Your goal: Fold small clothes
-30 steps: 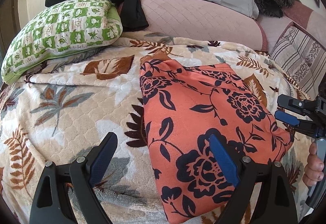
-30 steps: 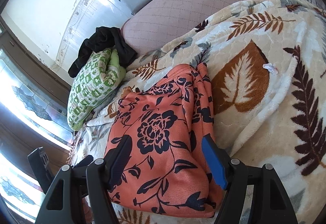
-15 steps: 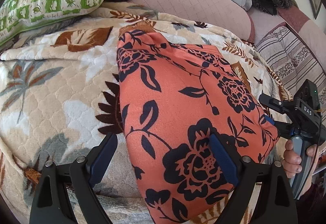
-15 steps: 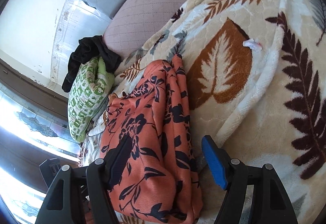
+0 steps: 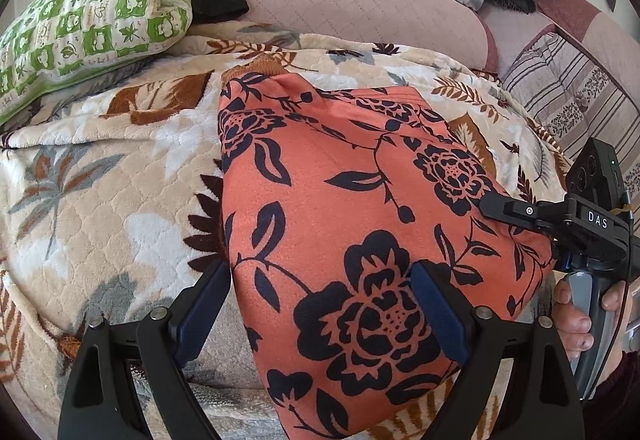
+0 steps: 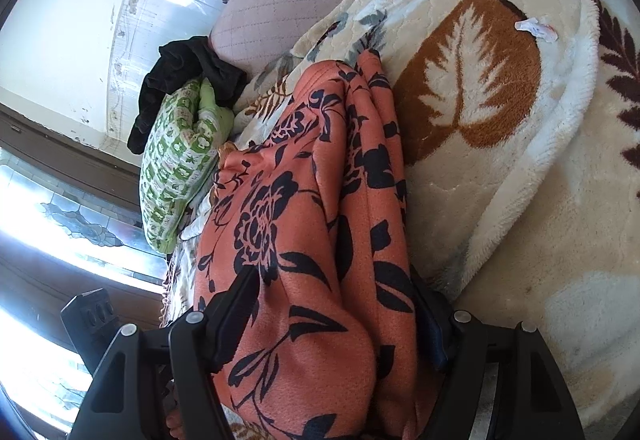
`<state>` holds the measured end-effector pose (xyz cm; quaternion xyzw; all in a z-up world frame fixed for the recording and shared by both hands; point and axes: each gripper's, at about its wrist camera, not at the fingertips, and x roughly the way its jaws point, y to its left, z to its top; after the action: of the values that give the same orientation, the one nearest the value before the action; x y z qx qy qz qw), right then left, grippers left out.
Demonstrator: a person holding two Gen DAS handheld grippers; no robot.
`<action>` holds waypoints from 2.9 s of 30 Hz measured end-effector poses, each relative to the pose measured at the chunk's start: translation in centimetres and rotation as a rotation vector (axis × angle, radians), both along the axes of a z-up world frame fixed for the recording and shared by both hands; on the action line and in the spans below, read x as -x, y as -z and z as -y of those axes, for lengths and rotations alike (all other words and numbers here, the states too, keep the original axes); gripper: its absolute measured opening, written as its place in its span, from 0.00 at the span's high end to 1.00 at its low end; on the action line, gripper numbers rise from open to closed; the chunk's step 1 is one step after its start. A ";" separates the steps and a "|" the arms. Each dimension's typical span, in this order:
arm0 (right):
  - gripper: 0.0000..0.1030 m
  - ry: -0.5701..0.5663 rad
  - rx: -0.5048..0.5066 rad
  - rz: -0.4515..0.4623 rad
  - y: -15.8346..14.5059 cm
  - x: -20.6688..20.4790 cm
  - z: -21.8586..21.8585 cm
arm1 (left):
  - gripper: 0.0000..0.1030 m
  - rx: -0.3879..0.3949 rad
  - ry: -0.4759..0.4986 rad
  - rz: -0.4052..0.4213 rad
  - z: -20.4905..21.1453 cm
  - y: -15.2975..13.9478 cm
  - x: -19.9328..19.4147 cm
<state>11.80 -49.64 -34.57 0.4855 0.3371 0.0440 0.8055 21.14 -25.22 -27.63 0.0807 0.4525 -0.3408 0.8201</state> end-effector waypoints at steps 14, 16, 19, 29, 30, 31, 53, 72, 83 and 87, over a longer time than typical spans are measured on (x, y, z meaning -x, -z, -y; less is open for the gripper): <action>0.28 0.003 -0.001 0.007 0.1 0.2 0.1 | 0.11 -0.014 0.008 0.033 0.4 -0.4 0.6; 0.28 0.002 -0.002 0.009 0.1 0.2 0.2 | 0.11 -0.012 0.008 0.031 0.4 -0.4 0.5; 0.28 0.005 -0.006 0.013 0.1 0.3 0.2 | 0.11 -0.011 0.007 0.031 0.3 -0.4 0.5; 0.28 0.012 0.004 0.042 0.1 0.1 0.0 | 0.08 -0.005 -0.002 0.024 0.6 0.1 -0.1; 0.28 0.014 0.009 0.047 0.0 0.0 -0.2 | 0.08 -0.004 -0.004 0.017 0.6 0.2 -0.2; 0.28 0.015 0.013 0.052 0.0 0.0 -0.3 | 0.07 -0.003 -0.005 0.009 0.7 0.4 -0.4; 0.57 0.023 0.482 0.114 -6.9 -0.6 -7.3 | 0.58 0.162 0.017 -0.041 -1.0 -1.6 0.2; 0.52 -0.020 0.414 0.168 -9.9 5.1 -18.4 | 0.40 -0.095 -0.086 0.050 -12.1 -2.9 6.8; 0.43 0.152 0.639 0.154 -13.9 8.6 -16.9 | 0.16 -0.024 -0.229 0.316 -15.4 -6.5 6.7; 0.61 0.105 0.573 0.234 -15.2 6.3 -17.4 | 0.16 -0.164 -0.202 0.306 -12.3 -3.8 4.7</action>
<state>5.46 -32.19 -19.37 0.2470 0.2153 -0.0392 0.9440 16.47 -12.96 -23.83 0.1523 0.3546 -0.2025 0.9000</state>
